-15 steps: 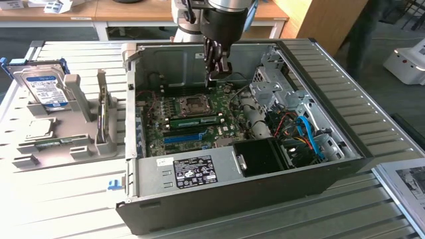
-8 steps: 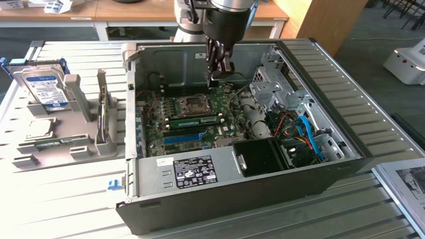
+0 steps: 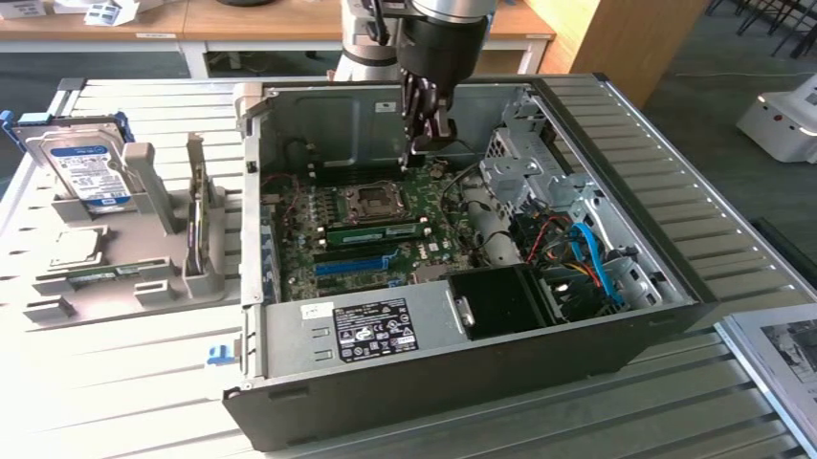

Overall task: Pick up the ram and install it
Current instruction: 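Press down the ram until it locks into place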

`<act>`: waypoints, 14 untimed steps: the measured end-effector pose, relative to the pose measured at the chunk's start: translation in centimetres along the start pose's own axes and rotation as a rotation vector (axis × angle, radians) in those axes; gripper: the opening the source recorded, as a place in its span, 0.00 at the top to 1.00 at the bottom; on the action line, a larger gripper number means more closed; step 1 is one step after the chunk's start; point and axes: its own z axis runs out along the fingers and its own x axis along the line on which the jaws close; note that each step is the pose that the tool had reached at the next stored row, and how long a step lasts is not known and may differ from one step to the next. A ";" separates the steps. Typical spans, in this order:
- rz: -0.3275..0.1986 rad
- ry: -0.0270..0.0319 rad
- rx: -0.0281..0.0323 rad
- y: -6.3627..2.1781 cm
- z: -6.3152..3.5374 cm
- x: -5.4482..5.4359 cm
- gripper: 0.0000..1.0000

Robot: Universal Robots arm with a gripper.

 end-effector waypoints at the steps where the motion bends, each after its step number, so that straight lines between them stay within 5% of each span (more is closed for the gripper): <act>1: 0.000 0.0000 -0.0001 -0.08 0.00 0.0 0.90; 14: 0.000 0.0000 0.0000 -1.43 -0.06 0.0 0.90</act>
